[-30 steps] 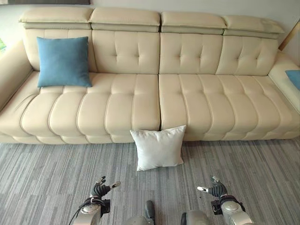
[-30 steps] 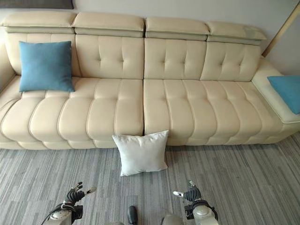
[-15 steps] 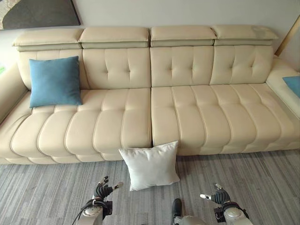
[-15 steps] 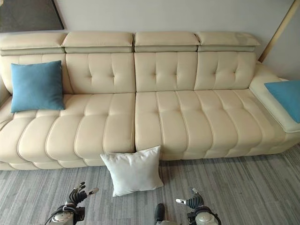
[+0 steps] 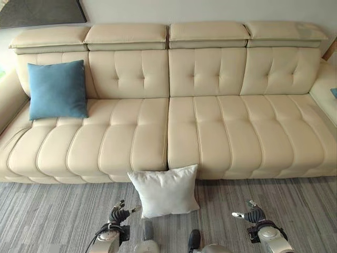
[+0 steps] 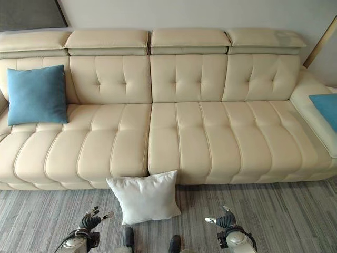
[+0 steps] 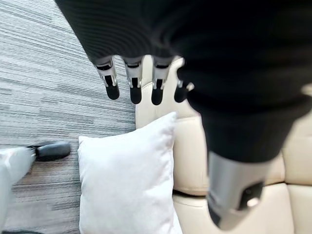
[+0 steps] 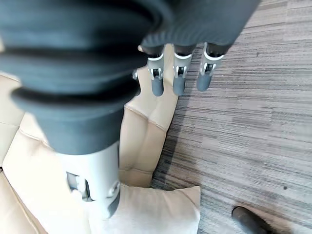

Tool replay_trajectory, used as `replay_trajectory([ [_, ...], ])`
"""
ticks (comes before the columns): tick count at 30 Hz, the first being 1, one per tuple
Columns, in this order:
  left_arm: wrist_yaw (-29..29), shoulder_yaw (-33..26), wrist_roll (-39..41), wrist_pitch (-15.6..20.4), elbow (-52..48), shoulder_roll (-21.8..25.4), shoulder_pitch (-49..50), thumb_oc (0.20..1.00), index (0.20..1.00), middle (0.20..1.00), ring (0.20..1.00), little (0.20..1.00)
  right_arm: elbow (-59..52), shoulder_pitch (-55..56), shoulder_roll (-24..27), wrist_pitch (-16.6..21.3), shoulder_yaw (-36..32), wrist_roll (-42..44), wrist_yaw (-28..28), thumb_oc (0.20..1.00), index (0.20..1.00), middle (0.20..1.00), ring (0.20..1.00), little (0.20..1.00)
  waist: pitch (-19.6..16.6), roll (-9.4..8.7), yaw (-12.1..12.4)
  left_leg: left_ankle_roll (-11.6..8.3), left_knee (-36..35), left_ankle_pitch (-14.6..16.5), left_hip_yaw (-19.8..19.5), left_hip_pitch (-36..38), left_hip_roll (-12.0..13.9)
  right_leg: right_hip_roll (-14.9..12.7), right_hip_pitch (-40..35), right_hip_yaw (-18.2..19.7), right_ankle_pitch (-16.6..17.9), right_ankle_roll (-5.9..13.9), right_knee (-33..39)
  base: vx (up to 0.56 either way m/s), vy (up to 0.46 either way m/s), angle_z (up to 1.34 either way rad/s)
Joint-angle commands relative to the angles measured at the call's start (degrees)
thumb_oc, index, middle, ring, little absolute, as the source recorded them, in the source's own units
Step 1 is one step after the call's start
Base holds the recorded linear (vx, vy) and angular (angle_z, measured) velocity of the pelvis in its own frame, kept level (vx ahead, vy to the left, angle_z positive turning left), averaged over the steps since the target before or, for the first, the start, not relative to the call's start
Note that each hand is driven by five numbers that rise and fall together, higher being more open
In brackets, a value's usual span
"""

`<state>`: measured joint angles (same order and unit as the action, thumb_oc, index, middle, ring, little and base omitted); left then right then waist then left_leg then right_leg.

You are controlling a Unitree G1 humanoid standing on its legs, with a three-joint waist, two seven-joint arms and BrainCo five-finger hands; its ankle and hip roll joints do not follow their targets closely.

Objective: Pick up all the scattered cushions and arrange them neatly on the sofa.

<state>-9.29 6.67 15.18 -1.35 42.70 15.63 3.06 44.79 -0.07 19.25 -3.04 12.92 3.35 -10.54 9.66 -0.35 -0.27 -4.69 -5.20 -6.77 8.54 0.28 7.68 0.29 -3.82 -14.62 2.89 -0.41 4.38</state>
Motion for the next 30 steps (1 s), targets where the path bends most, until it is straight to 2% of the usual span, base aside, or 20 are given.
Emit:
replay_trajectory([
  [1, -1.2, 0.2, 0.9, 2.2, -0.2, 2.8, -0.4, 1.0, 1.0, 1.0, 1.0, 1.0, -0.9, -1.8, 0.0, 0.5, 0.3, -0.7, 0.0, 1.0, 1.0, 1.0, 1.0, 1.0, -0.6, -2.19, 1.7, 2.04, 3.3, 6.0, 0.8, -0.7, -2.3, -9.5, -2.7, 3.3, -10.5, 7.54, -8.9, 0.07, 0.234, -0.14],
  [2, -1.3, -0.1, 0.8, 1.9, 0.5, 3.3, -0.8, 1.0, 1.0, 1.0, 1.0, 1.0, -0.8, -2.1, -0.7, 0.1, 0.6, -0.9, 0.3, 1.0, 1.0, 1.0, 1.0, 1.0, -0.1, -2.06, 1.4, 3.1, 3.1, 6.6, 1.2, 0.0, -2.8, -10.2, 0.8, 4.3, -9.4, 8.65, -15.3, 0.06, 0.232, -0.22],
  [3, -1.4, -0.1, 0.8, 2.3, 1.5, 3.7, -1.1, 1.0, 1.0, 1.0, 1.0, 1.0, -1.0, -2.1, -1.2, 0.2, 1.0, -1.0, 0.3, 1.0, 1.0, 1.0, 1.0, 1.0, 0.3, -1.75, 1.1, 3.51, 2.5, 7.0, 1.5, 0.7, -2.8, -9.8, 4.5, 6.1, -8.5, 9.28, -18.9, 0.08, 0.17, -0.22],
  [6, -0.9, 0.2, 0.4, 2.8, 2.5, 4.0, -1.7, 1.0, 1.0, 1.0, 1.0, 1.0, -1.1, -2.3, -1.1, 0.2, 1.1, -0.5, 0.3, 1.0, 1.0, 1.0, 1.0, 1.0, 0.7, -1.72, 0.2, 3.26, 1.6, 7.6, 1.6, 2.4, -3.6, -9.4, 5.5, 6.1, -7.4, 8.38, -11.3, 0.1, 0.02, -0.05],
  [9, -0.6, 0.4, 0.3, 2.7, 3.3, 3.3, -2.0, 1.0, 1.0, 1.0, 1.0, 1.0, 0.3, -2.1, -1.2, 0.2, 1.4, -0.9, 0.3, 1.0, 1.0, 1.0, 1.0, 1.0, 0.3, -2.03, -0.2, 3.09, 1.3, 7.5, 1.7, 3.3, -3.5, -9.2, 3.9, 6.6, -6.3, 8.5, -7.1, 0.09, -0.05, 0.07],
  [12, -0.1, 0.9, -1.1, 2.3, 5.4, 2.7, -2.1, 1.0, 1.0, 1.0, 1.0, 1.0, 1.4, -1.8, -1.2, 0.3, 1.6, -0.8, 0.3, 1.0, 1.0, 1.0, 1.0, 1.0, -0.5, -2.11, -0.2, 2.77, 0.6, 7.6, 1.9, 4.2, -3.3, -9.1, 1.6, 5.4, -6.5, 8.28, -4.8, 0.12, -0.048, -0.03],
  [18, -0.4, 1.4, -2.2, 1.6, 8.7, 1.4, -2.0, 1.0, 1.0, 1.0, 1.0, 1.0, 2.6, -1.2, -1.3, 0.4, 2.4, -1.3, 0.4, 1.0, 1.0, 1.0, 1.0, 1.0, -1.0, -1.71, -0.8, 2.28, 0.2, 8.3, 0.9, 5.5, -3.3, -8.7, -1.6, 4.1, -7.0, 8.02, -2.7, 0.1, -0.032, 0.02],
  [26, -1.8, 1.2, -3.0, 1.5, 13.1, 1.3, -3.4, 1.0, 1.0, 1.0, 1.0, 1.0, 4.2, -1.8, -1.5, 0.5, 3.3, -1.7, 0.2, 1.0, 1.0, 1.0, 1.0, 1.0, -0.7, -1.33, -0.8, 2.18, 0.2, 8.7, 0.5, 5.3, -3.3, -8.6, -1.7, 3.9, -7.7, 7.91, -2.5, 0.06, -0.004, 0.06],
  [30, -3.7, 1.1, -2.1, 1.8, 14.9, 2.1, -5.7, 1.0, 1.0, 1.0, 1.0, 1.0, 5.9, -4.2, -1.0, 0.6, 4.1, -1.6, -0.9, 1.0, 1.0, 1.0, 1.0, 1.0, 1.0, -1.48, -0.5, 2.16, 0.4, 8.4, -0.1, 3.2, -3.3, -8.6, 0.4, 4.1, -7.8, 7.71, -3.1, -0.01, -0.012, -0.01],
])
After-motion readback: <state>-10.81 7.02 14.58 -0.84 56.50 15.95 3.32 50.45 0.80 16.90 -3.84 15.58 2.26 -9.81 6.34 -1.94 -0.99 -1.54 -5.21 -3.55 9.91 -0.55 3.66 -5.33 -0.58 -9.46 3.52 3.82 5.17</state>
